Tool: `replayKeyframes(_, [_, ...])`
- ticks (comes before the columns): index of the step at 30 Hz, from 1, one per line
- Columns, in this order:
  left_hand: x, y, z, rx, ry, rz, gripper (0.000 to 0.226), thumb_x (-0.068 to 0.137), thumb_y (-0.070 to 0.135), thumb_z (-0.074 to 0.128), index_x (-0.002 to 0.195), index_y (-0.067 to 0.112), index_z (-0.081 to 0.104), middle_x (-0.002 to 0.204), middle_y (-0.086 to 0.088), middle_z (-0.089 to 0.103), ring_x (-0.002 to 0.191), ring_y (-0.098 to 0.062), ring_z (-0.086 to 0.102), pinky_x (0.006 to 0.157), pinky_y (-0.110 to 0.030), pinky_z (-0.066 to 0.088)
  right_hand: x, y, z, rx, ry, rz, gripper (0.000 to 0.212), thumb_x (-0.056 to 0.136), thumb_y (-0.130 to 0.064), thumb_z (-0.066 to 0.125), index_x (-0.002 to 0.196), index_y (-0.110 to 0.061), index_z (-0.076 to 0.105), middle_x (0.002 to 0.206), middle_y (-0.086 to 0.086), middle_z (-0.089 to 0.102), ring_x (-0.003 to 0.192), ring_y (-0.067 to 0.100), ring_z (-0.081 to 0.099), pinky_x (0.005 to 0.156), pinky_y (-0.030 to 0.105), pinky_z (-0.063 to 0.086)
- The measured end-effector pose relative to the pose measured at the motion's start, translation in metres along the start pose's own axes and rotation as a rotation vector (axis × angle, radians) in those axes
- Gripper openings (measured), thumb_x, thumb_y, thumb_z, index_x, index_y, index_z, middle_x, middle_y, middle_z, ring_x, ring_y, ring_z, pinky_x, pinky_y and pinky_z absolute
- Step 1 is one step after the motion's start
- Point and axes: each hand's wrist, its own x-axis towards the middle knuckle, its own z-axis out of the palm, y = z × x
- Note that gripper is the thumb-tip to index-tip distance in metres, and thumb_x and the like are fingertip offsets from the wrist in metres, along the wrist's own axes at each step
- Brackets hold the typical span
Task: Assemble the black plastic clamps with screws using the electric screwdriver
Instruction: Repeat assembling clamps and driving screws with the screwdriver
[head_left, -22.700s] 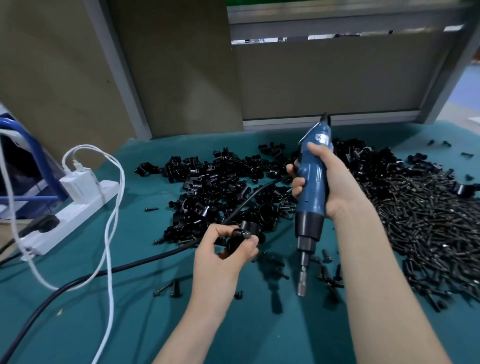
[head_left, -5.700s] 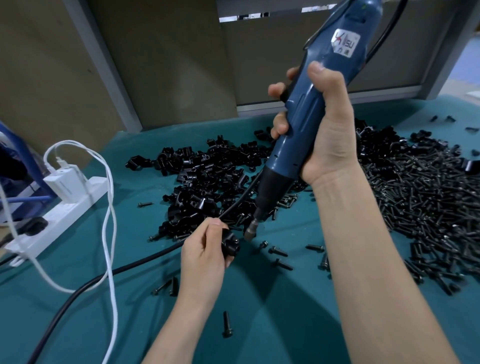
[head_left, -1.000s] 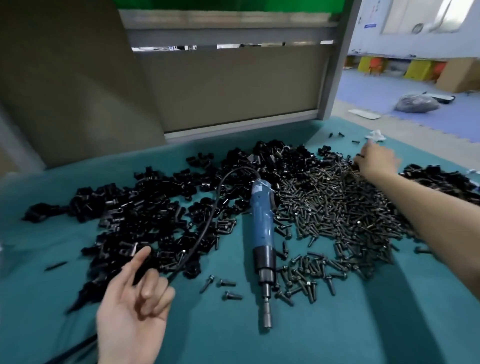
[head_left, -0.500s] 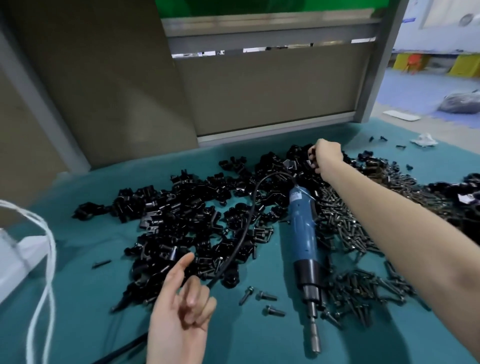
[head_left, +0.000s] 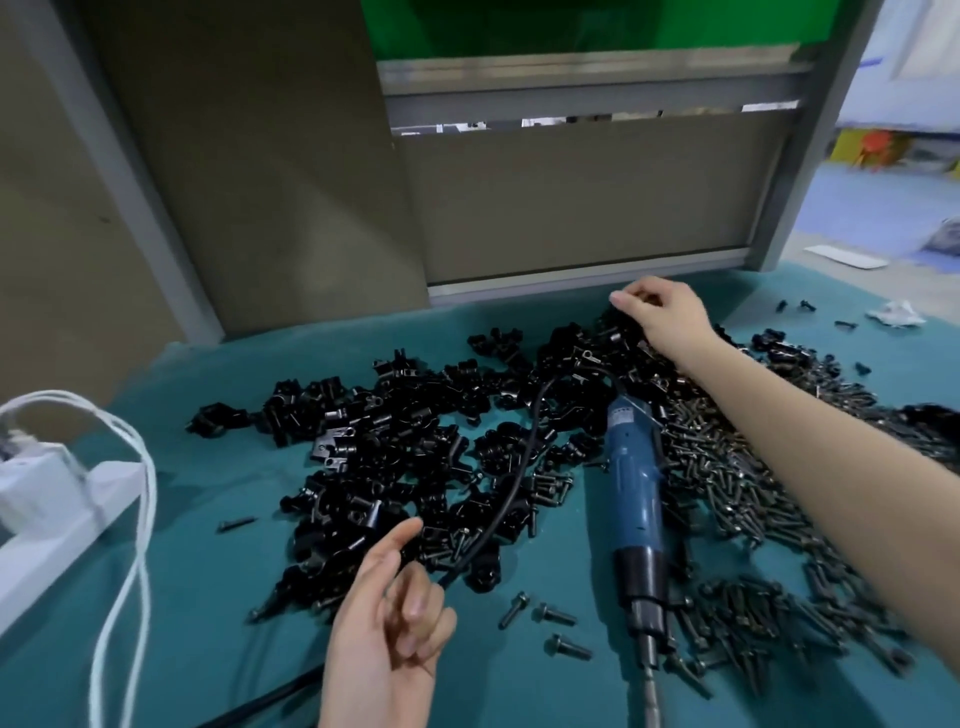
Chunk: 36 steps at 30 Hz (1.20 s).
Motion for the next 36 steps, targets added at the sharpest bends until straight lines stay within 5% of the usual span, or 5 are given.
replayKeyframes(10, [-0.003,-0.002,-0.001,0.014,-0.008,0.011,0.026,0.093,0.019,0.045,0.111,0.009,0.062,0.047,0.004,0.034,0.034,-0.005,0.025,0.035,-0.02,0.02,-0.04,0.016,-0.01,0.371,0.042,0.269,0.02,0.091,-0.03,0.066,0.075,-0.017,0.063,0.086,0.012,0.06,0.076,0.023,0.059,0.047,0.023,0.046])
replayKeyframes(16, [-0.003,0.0,0.001,0.019,-0.024,0.015,0.032,0.081,0.022,0.051,0.11,0.011,0.062,0.047,0.005,0.035,0.034,-0.005,0.026,0.034,-0.019,0.022,-0.039,0.024,-0.01,0.287,0.002,0.282,0.015,0.087,-0.033,0.07,0.076,-0.024,0.068,0.08,0.001,0.064,0.046,0.014,0.054,0.039,0.016,0.038])
replayKeyframes(20, [-0.002,0.0,0.001,0.022,-0.03,0.012,0.033,0.081,0.023,0.052,0.11,0.012,0.062,0.048,0.005,0.035,0.034,-0.005,0.026,0.033,-0.019,0.022,-0.042,0.024,-0.014,0.208,0.038,0.205,0.009,0.085,-0.038,0.071,0.079,-0.031,0.071,0.076,-0.006,0.066,0.045,0.011,0.05,0.055,0.024,0.047])
replayKeyframes(27, [-0.003,0.0,0.002,0.033,-0.016,0.011,0.025,0.098,0.018,0.04,0.11,0.01,0.061,0.046,0.005,0.035,0.032,-0.004,0.026,0.03,-0.017,0.023,-0.042,0.015,-0.017,0.515,0.095,0.33,0.018,0.09,-0.034,0.067,0.084,-0.017,0.067,0.072,-0.003,0.055,0.047,0.011,0.049,0.042,0.021,0.038])
replayKeyframes(36, [-0.003,0.0,0.003,0.027,-0.005,0.014,0.025,0.096,0.018,0.041,0.108,0.009,0.061,0.045,0.004,0.034,0.031,-0.003,0.025,0.031,-0.017,0.021,-0.038,0.028,-0.028,0.274,0.207,0.301,0.023,0.089,-0.035,0.067,0.077,-0.016,0.063,0.072,0.004,0.06,0.057,0.019,0.057,0.059,0.032,0.048])
